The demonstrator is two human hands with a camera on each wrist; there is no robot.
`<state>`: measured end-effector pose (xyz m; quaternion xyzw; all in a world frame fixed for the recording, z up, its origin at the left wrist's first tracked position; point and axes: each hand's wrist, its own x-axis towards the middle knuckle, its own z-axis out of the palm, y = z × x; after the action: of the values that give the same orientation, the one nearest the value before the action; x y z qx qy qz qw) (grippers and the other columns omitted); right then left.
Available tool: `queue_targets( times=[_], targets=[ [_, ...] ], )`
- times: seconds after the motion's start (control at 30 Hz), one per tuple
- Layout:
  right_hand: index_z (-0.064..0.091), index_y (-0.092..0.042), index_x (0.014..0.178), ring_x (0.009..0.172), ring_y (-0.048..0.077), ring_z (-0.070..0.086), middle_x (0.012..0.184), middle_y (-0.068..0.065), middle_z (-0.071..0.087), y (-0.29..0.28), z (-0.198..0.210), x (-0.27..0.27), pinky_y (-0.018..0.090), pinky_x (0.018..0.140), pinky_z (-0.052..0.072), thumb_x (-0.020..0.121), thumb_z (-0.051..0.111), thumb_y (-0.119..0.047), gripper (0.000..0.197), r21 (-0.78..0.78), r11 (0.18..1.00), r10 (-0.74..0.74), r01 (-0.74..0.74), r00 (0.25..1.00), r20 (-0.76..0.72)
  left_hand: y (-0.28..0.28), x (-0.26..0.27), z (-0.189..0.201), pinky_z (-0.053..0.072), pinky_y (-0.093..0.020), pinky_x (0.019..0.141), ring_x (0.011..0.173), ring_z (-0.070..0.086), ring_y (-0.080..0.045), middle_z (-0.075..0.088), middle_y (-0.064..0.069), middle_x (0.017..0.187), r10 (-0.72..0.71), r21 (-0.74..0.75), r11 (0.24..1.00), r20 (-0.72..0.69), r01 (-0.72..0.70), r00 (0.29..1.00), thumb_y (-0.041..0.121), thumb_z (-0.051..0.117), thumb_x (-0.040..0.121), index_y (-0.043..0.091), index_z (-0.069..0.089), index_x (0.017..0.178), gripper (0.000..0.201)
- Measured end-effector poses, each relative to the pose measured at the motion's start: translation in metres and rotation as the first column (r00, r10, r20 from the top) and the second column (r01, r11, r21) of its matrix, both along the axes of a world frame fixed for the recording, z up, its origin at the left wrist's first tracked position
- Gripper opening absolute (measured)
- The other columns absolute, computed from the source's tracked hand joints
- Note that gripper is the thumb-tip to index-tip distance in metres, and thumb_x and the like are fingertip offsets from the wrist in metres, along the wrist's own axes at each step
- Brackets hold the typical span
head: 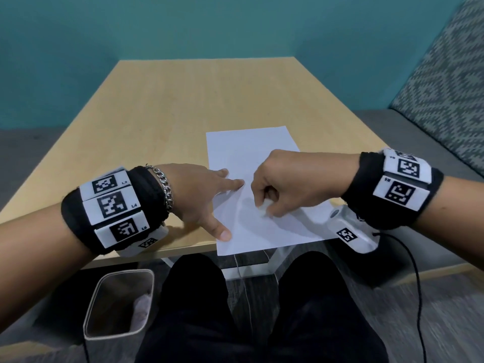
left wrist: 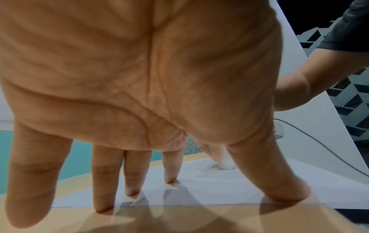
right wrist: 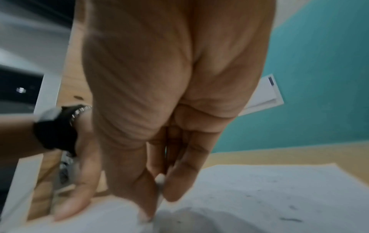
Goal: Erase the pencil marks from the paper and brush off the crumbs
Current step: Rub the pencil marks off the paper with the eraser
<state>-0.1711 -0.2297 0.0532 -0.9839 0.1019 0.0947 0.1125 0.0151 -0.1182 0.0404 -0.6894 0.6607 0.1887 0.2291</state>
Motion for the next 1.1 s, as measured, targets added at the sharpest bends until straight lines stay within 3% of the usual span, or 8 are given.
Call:
queue_targets(
  times=[0.1, 0.27, 0.43, 0.6, 0.7, 0.83, 0.93, 1.1],
  targets=[
    [0.076, -0.022, 0.094, 0.07, 0.003, 0.058, 0.073, -0.008, 0.065, -0.002, -0.005, -0.005, 0.029, 0.066, 0.054, 0.083, 0.072, -0.025, 0.013, -0.066, 0.996, -0.051, 0.058, 0.994, 0.095, 0.0, -0.002, 0.002, 0.039, -0.036, 0.112, 0.144, 0.048, -0.02, -0.009, 0.008, 0.176, -0.007, 0.006, 1.0, 0.004, 0.007, 1.0, 0.087, 0.065, 0.073, 0.047, -0.005, 0.164, 0.123],
    [0.077, -0.024, 0.095, 0.073, 0.006, 0.064, 0.077, -0.01, 0.07, 0.017, -0.005, -0.017, 0.024, 0.067, 0.053, 0.081, 0.076, -0.027, 0.015, 0.027, 0.999, -0.02, 0.02, 1.0, 0.019, -0.001, -0.001, 0.001, 0.038, -0.039, 0.116, 0.149, 0.042, -0.02, -0.007, 0.008, 0.176, -0.017, 0.004, 1.0, 0.011, 0.017, 1.0, 0.09, 0.064, 0.069, 0.047, -0.006, 0.164, 0.126],
    [0.074, -0.021, 0.089, 0.072, 0.008, 0.059, 0.074, -0.008, 0.067, -0.003, -0.007, -0.019, 0.041, 0.068, 0.057, 0.08, 0.065, -0.02, 0.013, -0.086, 0.983, -0.155, 0.163, 0.983, 0.097, -0.005, -0.001, 0.002, 0.039, -0.038, 0.115, 0.147, 0.043, -0.02, -0.004, 0.006, 0.177, -0.034, 0.005, 0.999, 0.028, 0.034, 0.999, 0.089, 0.065, 0.069, 0.046, -0.005, 0.165, 0.126],
    [0.074, -0.022, 0.094, 0.073, 0.006, 0.06, 0.078, -0.009, 0.069, 0.02, -0.007, -0.021, 0.023, 0.066, 0.05, 0.083, 0.07, -0.023, 0.012, -0.026, 0.999, -0.047, 0.048, 0.998, 0.047, -0.008, 0.004, -0.003, 0.034, -0.047, 0.121, 0.155, 0.031, -0.022, 0.0, 0.006, 0.176, -0.037, 0.002, 0.999, 0.024, 0.036, 0.999, 0.095, 0.065, 0.061, 0.048, -0.003, 0.164, 0.132],
    [0.076, -0.02, 0.09, 0.069, 0.005, 0.06, 0.072, -0.009, 0.067, -0.001, -0.004, -0.023, 0.034, 0.065, 0.056, 0.08, 0.07, -0.021, 0.011, -0.062, 0.985, -0.155, 0.161, 0.984, 0.086, -0.009, 0.005, -0.001, 0.037, -0.046, 0.119, 0.149, 0.039, -0.022, 0.004, 0.003, 0.176, -0.055, 0.013, 0.998, 0.036, 0.055, 0.998, 0.095, 0.064, 0.064, 0.045, -0.003, 0.165, 0.131],
    [0.076, -0.018, 0.09, 0.068, 0.006, 0.06, 0.071, -0.008, 0.066, -0.009, -0.005, -0.024, 0.039, 0.064, 0.057, 0.081, 0.07, -0.019, 0.011, -0.089, 0.974, -0.199, 0.207, 0.976, 0.089, -0.016, 0.003, 0.005, 0.03, -0.05, 0.124, 0.156, 0.028, -0.023, 0.008, 0.003, 0.175, -0.054, 0.027, 0.998, 0.027, 0.053, 0.998, 0.098, 0.061, 0.061, 0.044, 0.001, 0.166, 0.132],
    [0.076, -0.018, 0.092, 0.067, 0.006, 0.059, 0.071, -0.008, 0.066, -0.008, -0.003, -0.022, 0.039, 0.063, 0.057, 0.081, 0.069, -0.019, 0.012, -0.101, 0.972, -0.205, 0.212, 0.976, 0.071, -0.023, -0.005, 0.006, 0.027, -0.051, 0.126, 0.159, 0.022, -0.022, -0.003, 0.003, 0.177, -0.055, 0.036, 0.998, 0.003, 0.055, 0.998, 0.096, 0.065, 0.061, 0.048, -0.004, 0.164, 0.134],
    [0.073, -0.023, 0.092, 0.068, 0.004, 0.054, 0.072, -0.009, 0.064, 0.005, -0.007, -0.018, 0.041, 0.069, 0.057, 0.08, 0.068, -0.024, 0.013, -0.107, 0.977, -0.175, 0.184, 0.98, 0.091, -0.026, -0.008, -0.001, 0.031, -0.047, 0.124, 0.155, 0.033, -0.029, -0.011, -0.003, 0.176, -0.06, 0.035, 0.998, -0.01, 0.06, 0.998, 0.093, 0.067, 0.063, 0.05, -0.01, 0.163, 0.133]
  ],
)
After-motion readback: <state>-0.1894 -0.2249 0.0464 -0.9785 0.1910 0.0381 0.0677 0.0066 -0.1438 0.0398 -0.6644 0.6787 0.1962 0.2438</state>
